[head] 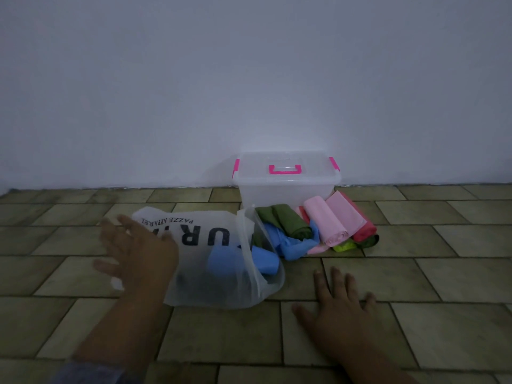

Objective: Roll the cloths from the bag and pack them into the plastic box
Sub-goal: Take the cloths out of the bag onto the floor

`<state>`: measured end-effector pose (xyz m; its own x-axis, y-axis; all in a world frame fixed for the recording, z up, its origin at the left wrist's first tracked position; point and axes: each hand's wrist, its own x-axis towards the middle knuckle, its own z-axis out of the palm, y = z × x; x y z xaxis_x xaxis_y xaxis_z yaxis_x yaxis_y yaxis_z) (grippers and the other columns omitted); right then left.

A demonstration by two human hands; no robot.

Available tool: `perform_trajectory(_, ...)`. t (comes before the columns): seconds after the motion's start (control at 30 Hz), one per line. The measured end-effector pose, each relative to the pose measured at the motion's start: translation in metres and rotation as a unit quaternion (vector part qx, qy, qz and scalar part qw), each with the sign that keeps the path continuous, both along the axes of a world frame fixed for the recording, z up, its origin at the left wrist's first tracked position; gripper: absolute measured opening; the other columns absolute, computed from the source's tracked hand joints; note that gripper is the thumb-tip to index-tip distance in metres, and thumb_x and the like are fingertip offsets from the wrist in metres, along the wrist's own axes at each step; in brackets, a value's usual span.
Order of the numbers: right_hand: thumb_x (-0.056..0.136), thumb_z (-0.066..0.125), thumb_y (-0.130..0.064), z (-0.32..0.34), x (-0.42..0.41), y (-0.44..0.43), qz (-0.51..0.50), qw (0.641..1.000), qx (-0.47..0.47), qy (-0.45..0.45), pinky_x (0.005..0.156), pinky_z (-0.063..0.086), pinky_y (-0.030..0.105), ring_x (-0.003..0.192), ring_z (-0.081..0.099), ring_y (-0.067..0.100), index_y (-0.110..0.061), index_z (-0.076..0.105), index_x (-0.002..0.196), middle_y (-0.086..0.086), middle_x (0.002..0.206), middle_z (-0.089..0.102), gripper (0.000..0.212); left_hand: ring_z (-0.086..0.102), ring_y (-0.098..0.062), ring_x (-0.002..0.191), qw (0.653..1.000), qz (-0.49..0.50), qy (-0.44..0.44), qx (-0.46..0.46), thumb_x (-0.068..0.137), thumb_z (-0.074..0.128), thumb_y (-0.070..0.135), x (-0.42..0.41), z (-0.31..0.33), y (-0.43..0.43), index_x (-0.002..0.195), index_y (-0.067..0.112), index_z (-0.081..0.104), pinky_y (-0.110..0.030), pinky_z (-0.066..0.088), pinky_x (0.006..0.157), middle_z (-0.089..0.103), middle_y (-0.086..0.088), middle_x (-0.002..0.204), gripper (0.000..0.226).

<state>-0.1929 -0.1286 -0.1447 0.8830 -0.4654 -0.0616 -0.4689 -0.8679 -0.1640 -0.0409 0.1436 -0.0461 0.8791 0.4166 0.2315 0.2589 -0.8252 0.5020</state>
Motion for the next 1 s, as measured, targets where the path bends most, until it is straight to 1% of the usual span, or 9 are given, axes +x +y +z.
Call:
perform_trajectory(0.1,0.063,0.008,-0.089,0.002,0.0,0.0,0.001,1.0,0.007,0.017,0.109,0.001,0.059,0.145,-0.007,0.025,-0.042,0.0,0.147,-0.004,0.16,-0.005,0.097,-0.007,-0.031,0.145,0.97,-0.19,-0.092,0.118,0.09,0.018,0.059,-0.019,-0.005,-0.032,0.149,0.013,0.0,-0.056,-0.002,0.111,-0.009,-0.011,0.159,0.077)
perform_trajectory(0.2,0.067,0.025,-0.084,0.018,-0.002,0.003,-0.003,1.0,0.022,0.009,0.111,0.009,0.056,0.145,0.003,0.023,-0.037,0.011,0.148,-0.002,0.159,0.007,0.094,-0.021,-0.019,0.142,0.918,-0.358,-0.06,0.162,0.084,0.004,0.073,-0.025,-0.019,-0.052,0.147,0.032,-0.014,-0.047,-0.011,0.111,-0.023,0.006,0.155,0.077)
perform_trajectory(0.3,0.071,0.063,-0.057,0.044,0.005,0.018,0.082,0.978,-0.009,-0.192,0.095,0.041,0.046,0.118,0.05,0.022,-0.025,0.05,0.127,0.004,0.129,0.054,0.066,-0.011,-0.02,0.145,0.919,-0.355,0.049,0.163,0.086,0.01,0.071,-0.022,-0.051,-0.042,0.149,0.03,-0.007,-0.053,-0.004,0.113,-0.012,0.003,0.159,0.077)
perform_trajectory(0.37,0.072,0.072,-0.035,0.057,0.02,0.031,0.191,0.935,0.039,-0.296,0.082,0.048,0.029,0.095,0.056,0.014,-0.023,0.058,0.107,-0.002,0.106,0.061,0.04,-0.005,-0.018,0.146,0.924,-0.35,0.075,0.137,0.082,0.004,0.074,-0.025,-0.068,-0.03,0.149,0.031,-0.006,-0.054,0.0,0.114,-0.004,0.003,0.16,0.081)
perform_trajectory(0.47,0.081,0.062,-0.023,0.072,0.053,0.045,0.262,0.936,0.124,-0.201,0.084,0.035,0.016,0.106,0.049,0.01,-0.024,0.051,0.117,-0.002,0.119,0.055,0.037,-0.002,-0.015,0.145,0.924,-0.357,0.062,0.123,0.076,-0.006,0.079,-0.031,-0.079,-0.02,0.149,0.033,-0.003,-0.051,0.002,0.113,0.0,0.005,0.159,0.087)
perform_trajectory(0.57,0.081,0.063,-0.019,0.075,0.083,0.051,0.271,0.953,0.103,-0.087,0.092,0.042,0.031,0.112,0.05,0.019,-0.023,0.042,0.125,0.004,0.124,0.053,0.049,-0.002,-0.016,0.145,0.923,-0.361,0.067,0.111,0.076,-0.004,0.08,-0.03,-0.081,-0.019,0.149,0.033,-0.005,-0.051,0.001,0.113,-0.001,0.006,0.159,0.086)
perform_trajectory(0.73,0.076,0.063,-0.036,0.08,0.081,0.049,0.309,0.937,0.017,-0.164,0.086,0.042,0.037,0.097,0.059,0.021,-0.027,0.05,0.116,0.0,0.108,0.063,0.042,-0.004,-0.015,0.145,0.923,-0.365,0.07,0.098,0.077,-0.002,0.08,-0.028,-0.082,-0.011,0.148,0.036,-0.005,-0.048,0.0,0.113,-0.002,0.007,0.159,0.085)
perform_trajectory(0.87,0.066,0.075,-0.02,0.069,0.033,0.023,0.212,0.918,0.064,-0.33,0.071,0.05,0.034,0.082,0.061,0.018,-0.019,0.061,0.106,0.003,0.096,0.066,0.043,-0.001,-0.018,0.146,0.919,-0.374,0.064,0.107,0.082,0.007,0.076,-0.027,-0.085,-0.005,0.149,0.037,-0.003,-0.049,0.003,0.114,-0.002,0.006,0.159,0.078)
perform_trajectory(1.0,0.071,0.072,-0.016,0.05,-0.025,-0.028,-0.081,0.897,0.07,-0.428,0.062,0.041,0.031,0.066,0.057,0.025,-0.029,0.051,0.099,0.004,0.079,0.059,0.036,-0.002,-0.02,0.146,0.91,-0.392,0.077,0.114,0.082,0.006,0.076,-0.023,-0.083,-0.007,0.149,0.034,-0.005,-0.05,0.006,0.116,-0.006,0.003,0.16,0.08)
